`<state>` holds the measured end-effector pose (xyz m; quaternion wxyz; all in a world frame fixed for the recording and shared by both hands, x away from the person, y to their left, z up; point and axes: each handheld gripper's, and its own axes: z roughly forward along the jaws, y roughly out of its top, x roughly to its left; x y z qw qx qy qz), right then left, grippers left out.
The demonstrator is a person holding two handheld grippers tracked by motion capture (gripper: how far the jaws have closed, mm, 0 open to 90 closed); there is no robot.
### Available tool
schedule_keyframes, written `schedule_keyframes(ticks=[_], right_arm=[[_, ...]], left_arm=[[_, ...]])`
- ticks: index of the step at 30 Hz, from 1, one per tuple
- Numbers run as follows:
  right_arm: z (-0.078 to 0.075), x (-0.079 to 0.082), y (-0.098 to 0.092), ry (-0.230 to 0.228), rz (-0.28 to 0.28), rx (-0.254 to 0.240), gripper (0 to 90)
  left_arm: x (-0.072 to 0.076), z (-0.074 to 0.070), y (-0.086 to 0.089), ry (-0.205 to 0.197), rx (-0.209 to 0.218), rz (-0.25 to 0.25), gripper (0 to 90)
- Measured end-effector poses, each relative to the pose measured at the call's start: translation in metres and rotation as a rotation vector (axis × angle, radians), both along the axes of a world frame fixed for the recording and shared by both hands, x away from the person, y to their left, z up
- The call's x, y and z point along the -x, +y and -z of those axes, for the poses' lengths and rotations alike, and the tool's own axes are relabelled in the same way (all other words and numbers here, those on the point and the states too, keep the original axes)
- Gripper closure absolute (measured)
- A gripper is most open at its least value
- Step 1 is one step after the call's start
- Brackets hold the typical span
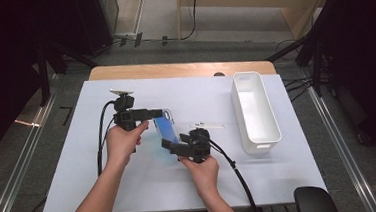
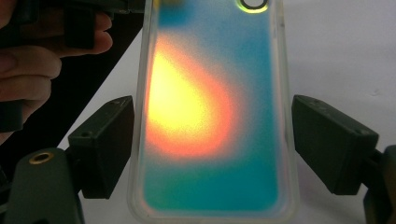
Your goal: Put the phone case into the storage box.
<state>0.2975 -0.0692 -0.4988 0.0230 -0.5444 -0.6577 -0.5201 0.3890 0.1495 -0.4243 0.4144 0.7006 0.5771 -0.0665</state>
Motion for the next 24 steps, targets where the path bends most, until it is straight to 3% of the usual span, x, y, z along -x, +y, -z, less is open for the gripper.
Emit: schedule_keyframes(ticks=[4, 8, 10, 24], right_arm=[[0.0000, 0.0001, 0.0002, -0.008, -0.002, 0.005, 15.4], [-0.0007, 0.0005, 0.0002, -0.014, 0.001, 0.007, 15.4], [-0.0014, 0.0011, 0.0004, -0.012, 0.007, 0.007, 15.4], [-0.0009, 0.0019, 0.0023, -0.023, 0.001, 0.017, 15.4]], left_arm=[[-0.0002, 0.0001, -0.0001, 0.004, -0.007, -0.011, 49.7], [0.0018, -0.0017, 0.0003, -0.030, -0.020, -0.033, 60.9], [0.0015, -0.0016, 0.0012, -0.024, -0.008, -0.038, 64.0], [0.0010, -0.0004, -0.0025, -0.025, -0.005, -0.034, 75.7]])
